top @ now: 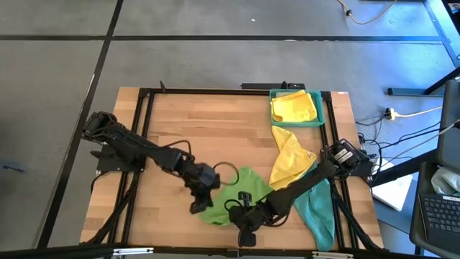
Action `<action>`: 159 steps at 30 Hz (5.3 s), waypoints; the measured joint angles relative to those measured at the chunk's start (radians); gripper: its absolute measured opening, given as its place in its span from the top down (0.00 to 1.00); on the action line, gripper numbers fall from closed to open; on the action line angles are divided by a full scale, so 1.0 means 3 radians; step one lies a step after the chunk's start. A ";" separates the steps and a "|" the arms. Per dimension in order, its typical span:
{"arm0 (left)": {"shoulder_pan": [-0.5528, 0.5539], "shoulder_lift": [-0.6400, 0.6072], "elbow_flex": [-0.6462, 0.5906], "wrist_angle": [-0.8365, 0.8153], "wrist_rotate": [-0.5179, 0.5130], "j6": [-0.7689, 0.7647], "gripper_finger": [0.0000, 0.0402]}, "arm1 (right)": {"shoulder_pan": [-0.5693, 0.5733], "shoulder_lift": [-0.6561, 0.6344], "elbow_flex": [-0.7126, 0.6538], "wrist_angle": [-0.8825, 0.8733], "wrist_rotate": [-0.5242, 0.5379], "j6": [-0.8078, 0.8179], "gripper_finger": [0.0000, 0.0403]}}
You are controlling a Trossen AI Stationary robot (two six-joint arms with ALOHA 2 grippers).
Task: Fold microfiber towels
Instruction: Fold the green microfiber cloth
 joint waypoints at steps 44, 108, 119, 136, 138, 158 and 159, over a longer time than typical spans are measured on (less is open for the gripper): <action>-0.1038 0.0300 -0.0001 -0.0273 -0.2110 -0.0938 0.43 | 0.0015 -0.0231 0.0001 -0.0251 0.0599 0.0413 0.97; -0.1085 0.0544 0.0000 -0.0213 -0.2410 -0.1169 0.43 | 0.0010 -0.0225 0.0001 -0.0242 0.0593 0.0404 0.95; -0.0959 0.0661 -0.0023 0.0075 -0.2133 -0.0906 0.42 | 0.0010 -0.0225 0.0001 -0.0245 0.0593 0.0393 0.95; -0.0983 0.0733 -0.0150 0.0589 -0.1781 -0.1019 0.42 | 0.0011 -0.0293 0.0001 -0.0436 0.0850 0.0427 0.97; -0.1023 0.0739 -0.0150 0.0570 -0.1807 -0.1012 0.42 | 0.0011 -0.0338 0.0001 -0.0490 0.0939 0.0449 0.98; -0.0968 0.0741 -0.0150 0.0563 -0.2238 -0.0996 0.44 | 0.0010 -0.0422 0.0001 -0.0563 0.1087 0.0506 0.97; -0.0971 0.0742 -0.0150 0.0560 -0.2236 -0.0997 0.45 | 0.0010 -0.0448 0.0004 -0.0571 0.1140 0.0499 0.98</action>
